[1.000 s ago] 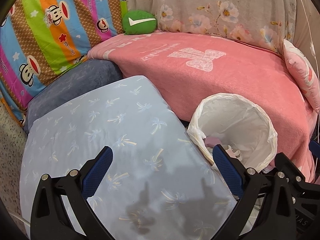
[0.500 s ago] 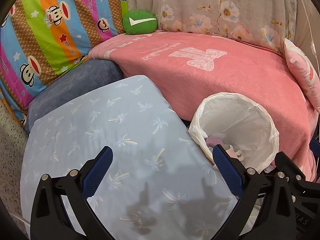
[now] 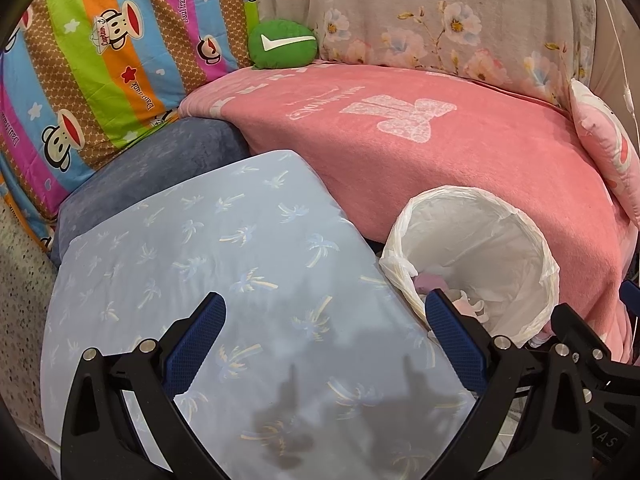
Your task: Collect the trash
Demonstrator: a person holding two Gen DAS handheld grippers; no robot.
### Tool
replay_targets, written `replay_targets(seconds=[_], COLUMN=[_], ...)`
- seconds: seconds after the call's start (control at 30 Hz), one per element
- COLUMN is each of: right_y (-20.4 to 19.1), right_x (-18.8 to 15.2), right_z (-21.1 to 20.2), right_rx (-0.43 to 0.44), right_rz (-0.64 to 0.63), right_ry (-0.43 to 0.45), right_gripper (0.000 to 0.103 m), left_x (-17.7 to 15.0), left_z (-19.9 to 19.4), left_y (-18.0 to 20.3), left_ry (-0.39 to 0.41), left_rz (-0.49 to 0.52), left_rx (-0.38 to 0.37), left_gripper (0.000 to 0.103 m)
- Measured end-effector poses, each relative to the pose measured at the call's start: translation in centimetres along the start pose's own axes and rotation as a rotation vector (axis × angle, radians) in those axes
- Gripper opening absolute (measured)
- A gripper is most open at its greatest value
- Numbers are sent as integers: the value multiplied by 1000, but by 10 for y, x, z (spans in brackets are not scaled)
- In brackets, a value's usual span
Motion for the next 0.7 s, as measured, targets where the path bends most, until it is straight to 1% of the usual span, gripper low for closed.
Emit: replay_targets(seconds=[0.7], right_y=[1], right_x=[-1], right_z=[1], right_rx=[0], right_rz=[5], right_ry=[-1], right_gripper=[97], left_x=[0], left_z=[-1], left_y=[3], left_ry=[-6], left_rz=[13], left_rx=[-9], left_gripper=[96])
Point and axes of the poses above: each gripper's, at about its wrist camera, not at the fingertips, and z roughly the way its jaws point, y to its right, x to its top, the point moved 1 cm from there along z, roughly the way its jaws point, and after that the axes turned 5 degrees about -y, right-handed, at the moved point
